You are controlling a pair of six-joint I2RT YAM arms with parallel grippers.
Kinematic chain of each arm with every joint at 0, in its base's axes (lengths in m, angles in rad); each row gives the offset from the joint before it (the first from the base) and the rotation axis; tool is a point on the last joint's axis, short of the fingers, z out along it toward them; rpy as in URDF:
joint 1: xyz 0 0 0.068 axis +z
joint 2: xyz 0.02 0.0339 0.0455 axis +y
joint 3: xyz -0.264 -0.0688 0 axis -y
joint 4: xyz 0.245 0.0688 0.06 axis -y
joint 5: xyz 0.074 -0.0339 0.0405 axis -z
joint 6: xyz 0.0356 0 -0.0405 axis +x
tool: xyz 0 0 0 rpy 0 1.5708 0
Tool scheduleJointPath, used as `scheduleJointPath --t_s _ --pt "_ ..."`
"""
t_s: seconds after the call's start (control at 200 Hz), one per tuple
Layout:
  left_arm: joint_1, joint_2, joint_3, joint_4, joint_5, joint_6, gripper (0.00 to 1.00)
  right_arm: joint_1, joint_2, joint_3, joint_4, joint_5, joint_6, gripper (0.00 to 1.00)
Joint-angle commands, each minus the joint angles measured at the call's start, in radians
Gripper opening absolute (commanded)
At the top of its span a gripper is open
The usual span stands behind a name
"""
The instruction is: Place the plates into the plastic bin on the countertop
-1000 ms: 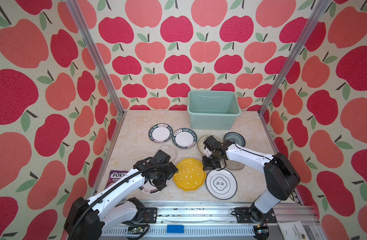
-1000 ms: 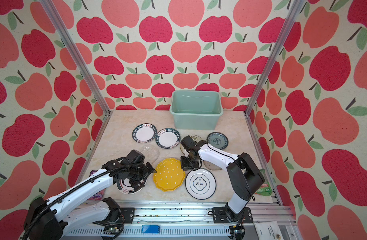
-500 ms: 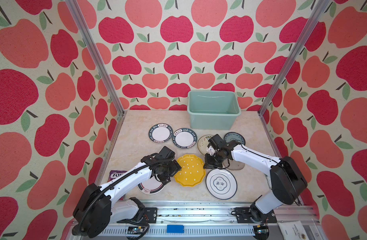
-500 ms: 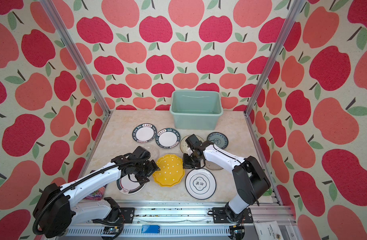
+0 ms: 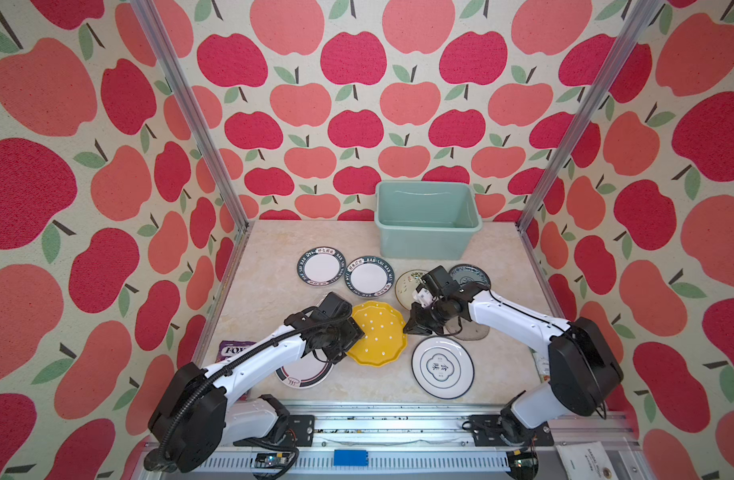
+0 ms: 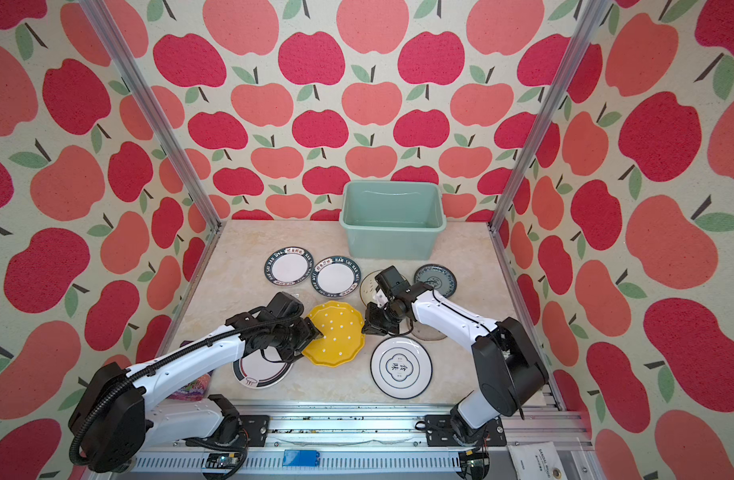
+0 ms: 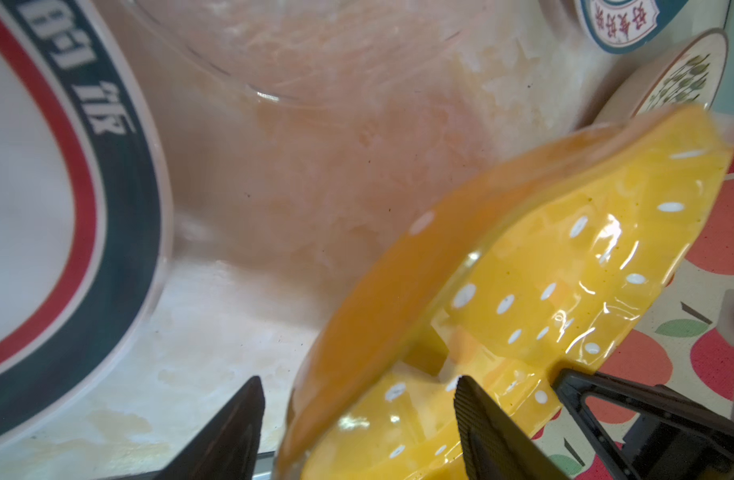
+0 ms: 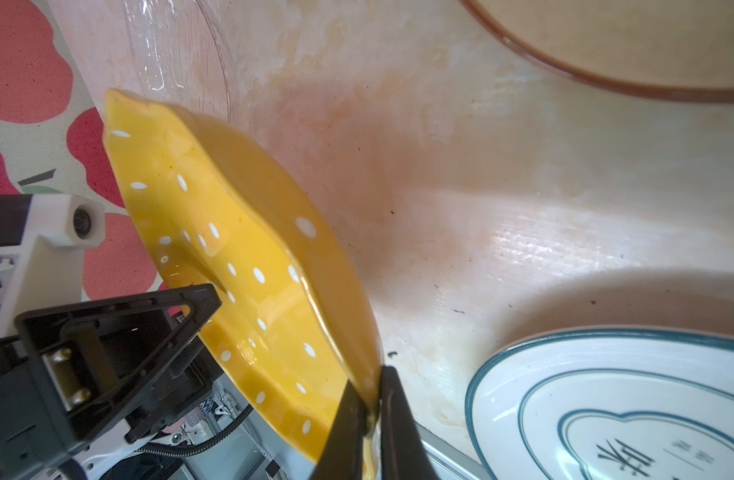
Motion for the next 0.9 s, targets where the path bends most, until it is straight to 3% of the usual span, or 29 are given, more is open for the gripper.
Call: scheduleJointPath --t_s 0.0,0.525,0.895 --pt "-0.005 -0.036 -0.033 0.051 -0.032 -0.006 0.70 -0.009 -0.056 0.012 0.090 -0.129 0.028 0.00" --pt "-0.018 -0.259 -0.159 0.199 -0.095 -0.042 0.45 -0.010 -0.040 -0.025 0.197 -0.208 0.101 0.00" --pt "-0.019 -0.327 -0.169 0.173 -0.099 -0.045 0.25 -0.013 -0.033 -0.023 0.216 -0.208 0.115 0.00"
